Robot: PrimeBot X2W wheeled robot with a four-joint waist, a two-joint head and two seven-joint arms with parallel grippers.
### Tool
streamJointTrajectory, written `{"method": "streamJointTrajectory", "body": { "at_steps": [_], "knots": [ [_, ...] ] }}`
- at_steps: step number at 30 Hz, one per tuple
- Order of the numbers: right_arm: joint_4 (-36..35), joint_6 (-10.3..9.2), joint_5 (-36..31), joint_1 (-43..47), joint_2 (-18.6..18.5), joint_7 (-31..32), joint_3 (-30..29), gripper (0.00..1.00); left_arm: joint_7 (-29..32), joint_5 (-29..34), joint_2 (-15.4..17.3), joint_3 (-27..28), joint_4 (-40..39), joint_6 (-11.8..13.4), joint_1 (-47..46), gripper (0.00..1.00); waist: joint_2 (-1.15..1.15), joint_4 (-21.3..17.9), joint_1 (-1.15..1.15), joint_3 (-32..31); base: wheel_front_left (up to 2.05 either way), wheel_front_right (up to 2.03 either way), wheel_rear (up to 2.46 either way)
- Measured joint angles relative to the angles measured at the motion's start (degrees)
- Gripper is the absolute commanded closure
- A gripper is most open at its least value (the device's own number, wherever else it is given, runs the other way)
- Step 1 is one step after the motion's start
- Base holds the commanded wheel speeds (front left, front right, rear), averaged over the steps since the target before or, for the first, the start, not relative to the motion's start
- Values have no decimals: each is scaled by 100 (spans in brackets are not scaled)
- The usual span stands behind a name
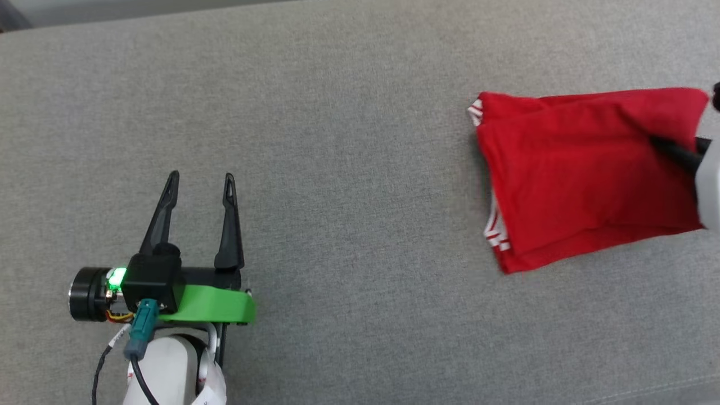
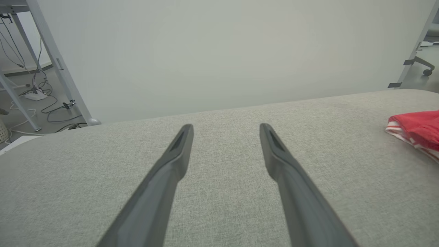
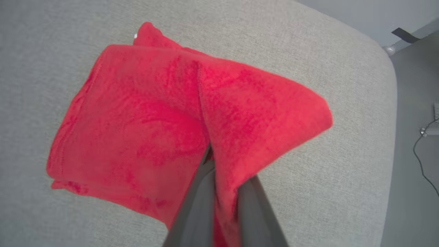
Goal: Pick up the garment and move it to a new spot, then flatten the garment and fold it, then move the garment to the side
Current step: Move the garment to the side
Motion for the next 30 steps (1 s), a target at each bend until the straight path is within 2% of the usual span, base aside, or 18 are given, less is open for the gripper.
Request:
{"method": "streamJointTrajectory", "body": {
  "at_steps": [6,10,14,18,19,20,26,30],
  "knots": [
    [917,0,-222,-368,-394,15,-264,100,0,30,103,16,-225,0,-199,0,0,-144,0,536,0,0,0],
    [1941,0,-584,-760,-680,-249,-591,100,0,74,156,-40,-388,-1,-416,0,0,-178,0,1019,0,0,0],
    [2491,0,-778,-1001,-662,-450,-821,100,0,78,181,-66,-431,0,-506,0,0,-145,0,1262,0,0,0],
    [2889,0,-945,-1161,-421,-637,-1006,100,0,87,191,-87,-434,7,-519,0,0,-91,0,1398,0,0,0],
    [3005,0,-1037,-1190,-331,-747,-1062,7,0,87,191,-94,-430,8,-520,0,0,-69,0,1410,0,0,0],
    [3093,0,-1152,-1224,-254,-845,-1094,0,0,87,191,-101,-422,16,-520,0,0,-52,0,1406,0,0,0],
    [3548,0,-1697,-1268,23,-1455,-1404,0,0,85,183,-109,-365,108,-494,0,0,0,0,1157,0,0,0],
    [3579,0,-2064,-1267,119,-2067,-1677,0,0,62,159,-107,-320,153,-351,0,0,29,0,864,0,0,0]
  ]
}}
